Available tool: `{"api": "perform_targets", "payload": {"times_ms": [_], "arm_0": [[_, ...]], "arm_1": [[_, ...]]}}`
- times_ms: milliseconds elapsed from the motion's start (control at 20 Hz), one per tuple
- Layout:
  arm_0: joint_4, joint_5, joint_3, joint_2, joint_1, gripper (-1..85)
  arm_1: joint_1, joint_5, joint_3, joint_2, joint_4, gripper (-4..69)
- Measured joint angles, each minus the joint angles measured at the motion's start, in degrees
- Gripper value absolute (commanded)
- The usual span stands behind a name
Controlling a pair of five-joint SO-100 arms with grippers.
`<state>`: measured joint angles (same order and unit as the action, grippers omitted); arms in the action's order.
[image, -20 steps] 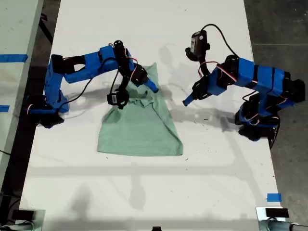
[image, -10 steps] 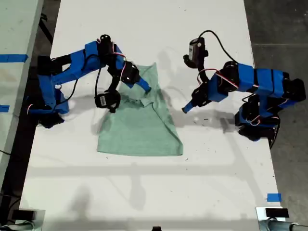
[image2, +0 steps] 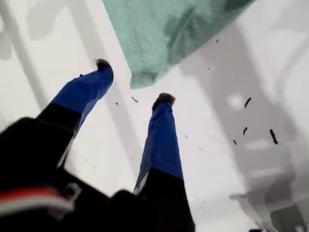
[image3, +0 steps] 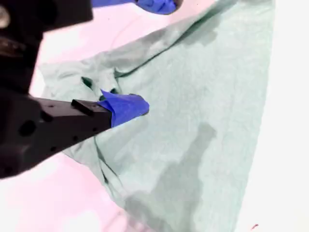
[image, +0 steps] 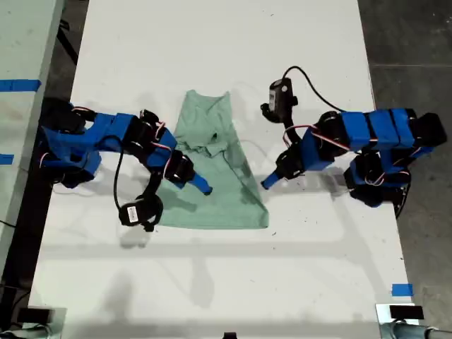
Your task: Fold tshirt
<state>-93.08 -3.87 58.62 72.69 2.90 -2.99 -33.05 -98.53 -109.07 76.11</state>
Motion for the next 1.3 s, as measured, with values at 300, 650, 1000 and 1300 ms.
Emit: {"api": "perform_targets", "payload": {"times_ms": [300,650,1000,1300], "arm_0": [[15.6,-5.8,21.1,12.5,2.5,28.6],[24.7,-8.1,42.0,28.7,2.5,28.3],[26.8,-8.5,43.9,29.0,2.5,27.8],[26.8,-8.5,44.5,29.0,3.3,27.7]], "arm_1": [[-5.6,5.7,0.0,6.3,-2.2,23.8],[-9.0,9.6,5.2,10.8,-2.3,24.4],[-10.5,11.5,9.6,20.1,-2.1,28.2],[-10.5,11.9,-2.5,21.0,-11.6,28.3]]}}
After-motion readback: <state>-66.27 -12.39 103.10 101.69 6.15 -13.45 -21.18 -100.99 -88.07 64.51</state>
